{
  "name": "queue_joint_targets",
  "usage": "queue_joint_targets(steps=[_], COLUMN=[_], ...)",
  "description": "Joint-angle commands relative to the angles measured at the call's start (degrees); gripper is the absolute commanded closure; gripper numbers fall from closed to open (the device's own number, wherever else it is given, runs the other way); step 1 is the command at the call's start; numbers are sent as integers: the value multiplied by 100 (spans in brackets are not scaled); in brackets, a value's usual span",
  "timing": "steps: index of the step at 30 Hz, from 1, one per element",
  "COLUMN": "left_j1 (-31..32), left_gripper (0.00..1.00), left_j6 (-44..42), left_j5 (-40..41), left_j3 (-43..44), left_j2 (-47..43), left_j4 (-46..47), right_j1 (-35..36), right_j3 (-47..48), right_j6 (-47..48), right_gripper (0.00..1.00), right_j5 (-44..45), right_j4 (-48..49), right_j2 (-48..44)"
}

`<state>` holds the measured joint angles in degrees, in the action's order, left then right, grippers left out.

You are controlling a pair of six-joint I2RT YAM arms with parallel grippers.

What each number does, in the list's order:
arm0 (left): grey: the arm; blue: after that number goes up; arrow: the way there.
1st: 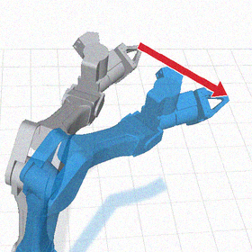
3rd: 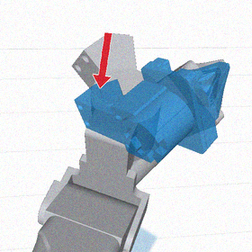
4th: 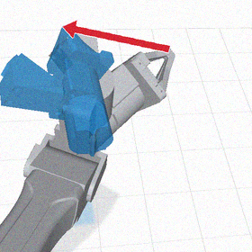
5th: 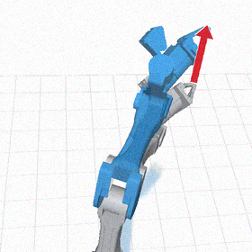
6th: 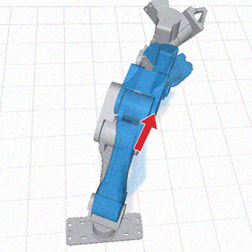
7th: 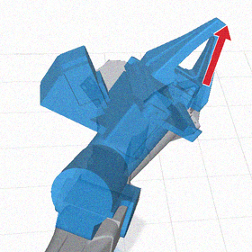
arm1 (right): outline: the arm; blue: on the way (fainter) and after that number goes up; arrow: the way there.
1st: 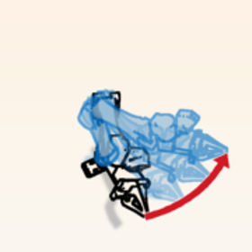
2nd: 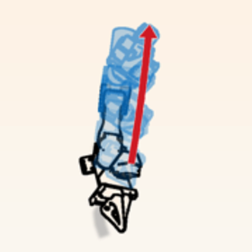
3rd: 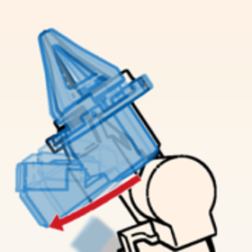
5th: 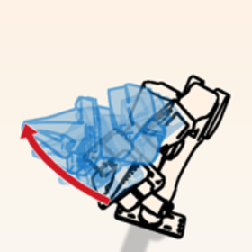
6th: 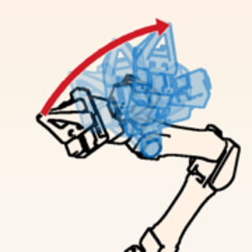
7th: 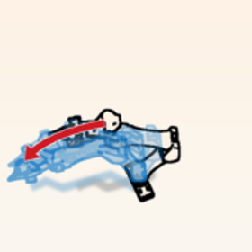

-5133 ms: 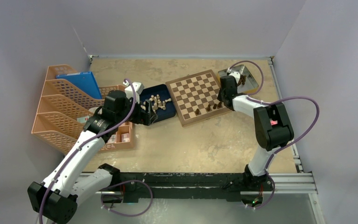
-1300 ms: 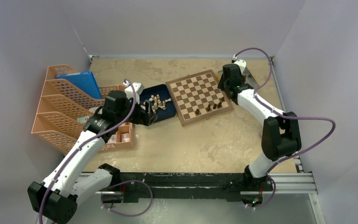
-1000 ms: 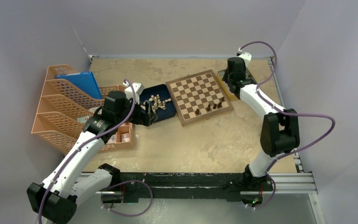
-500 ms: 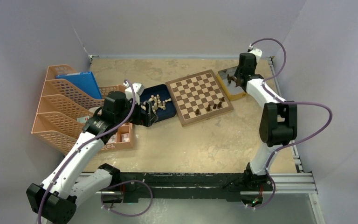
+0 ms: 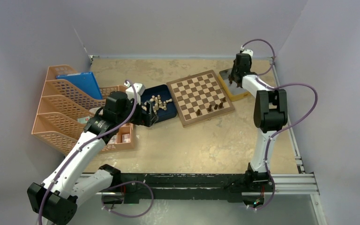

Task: Set up the chess pieces on the board
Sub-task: Pick up the chess piece from the storage box.

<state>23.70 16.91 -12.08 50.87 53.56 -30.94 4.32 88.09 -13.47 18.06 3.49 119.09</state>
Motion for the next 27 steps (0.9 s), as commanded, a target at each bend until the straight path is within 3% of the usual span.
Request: queue_joint_targets(steps=[1,15,23,27], left_j1=[20,20,20,20], left_gripper=[15,15,15,15], left_j6=[-21,-34,-30,-21], left_j5=[57,137,187,253], left_j3=[93,96,83,87], left_j2=[41,108,70,19], left_j4=[161,166,147,132], right_j1=[-27,-27,-19,-14], right_j3=[309,395,264,546], right_j6=[316,382,425,438], right_gripper=[66,65,78,83], right_j5=[-483,-657,-459,-327], right_j4=[393,190,391,36], right_j2=[12,534,346,439])
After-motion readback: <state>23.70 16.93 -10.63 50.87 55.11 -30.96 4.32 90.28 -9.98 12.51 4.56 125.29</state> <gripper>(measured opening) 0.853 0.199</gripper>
